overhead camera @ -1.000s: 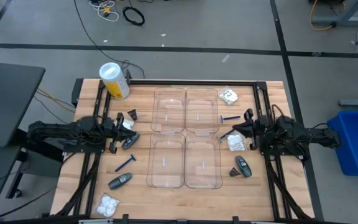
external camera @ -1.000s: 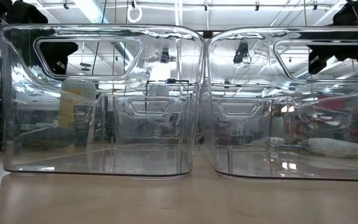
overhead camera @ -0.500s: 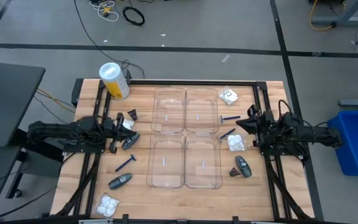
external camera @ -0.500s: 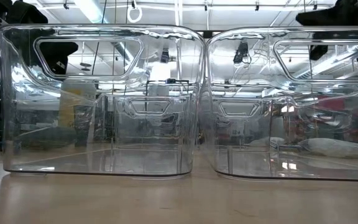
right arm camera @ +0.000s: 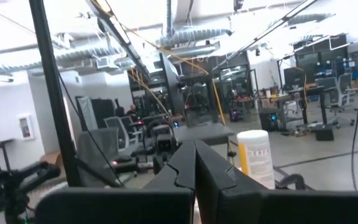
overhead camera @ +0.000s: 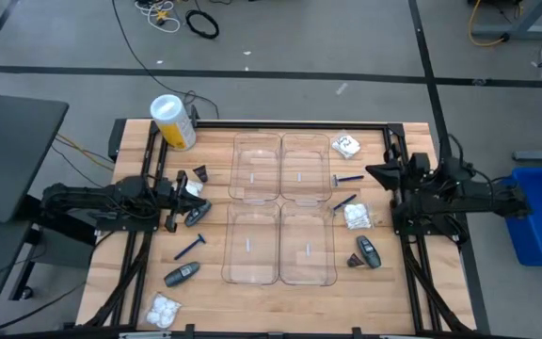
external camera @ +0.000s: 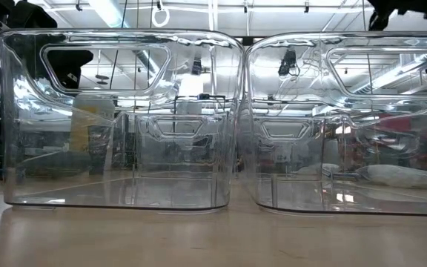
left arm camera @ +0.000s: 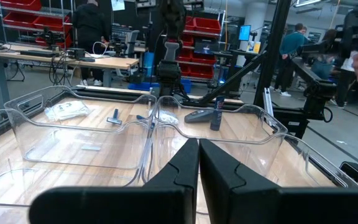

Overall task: Pick & Place Travel size toiletries
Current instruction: Put the top razor into the top right transparent bin

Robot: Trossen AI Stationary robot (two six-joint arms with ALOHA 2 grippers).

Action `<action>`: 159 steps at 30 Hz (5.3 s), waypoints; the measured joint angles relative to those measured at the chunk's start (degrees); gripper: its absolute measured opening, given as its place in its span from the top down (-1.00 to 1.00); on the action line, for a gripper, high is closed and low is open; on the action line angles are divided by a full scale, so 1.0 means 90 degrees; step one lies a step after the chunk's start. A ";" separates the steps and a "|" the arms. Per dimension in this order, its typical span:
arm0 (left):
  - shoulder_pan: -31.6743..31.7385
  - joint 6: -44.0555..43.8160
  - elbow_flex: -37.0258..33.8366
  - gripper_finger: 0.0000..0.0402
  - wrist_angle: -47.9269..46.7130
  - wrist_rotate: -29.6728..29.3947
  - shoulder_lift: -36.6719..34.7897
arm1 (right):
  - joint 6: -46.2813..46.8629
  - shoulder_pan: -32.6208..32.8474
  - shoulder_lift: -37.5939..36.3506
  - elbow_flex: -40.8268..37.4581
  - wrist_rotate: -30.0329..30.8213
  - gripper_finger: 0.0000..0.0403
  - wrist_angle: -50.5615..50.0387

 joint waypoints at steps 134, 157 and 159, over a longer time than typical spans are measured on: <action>0.0001 0.0002 0.0000 0.89 0.0000 0.0000 0.0001 | -0.2699 -0.3675 0.3932 0.3242 -0.0945 1.00 -0.5710; 0.0000 0.0002 -0.0001 0.89 0.0000 -0.0001 -0.0001 | -0.4519 -0.4809 0.4791 0.3191 -0.1551 0.71 -0.6560; -0.0001 0.0002 -0.0002 0.89 0.0000 0.0000 0.0001 | -0.4722 -0.4808 0.4791 0.3061 -0.1554 0.60 -0.6554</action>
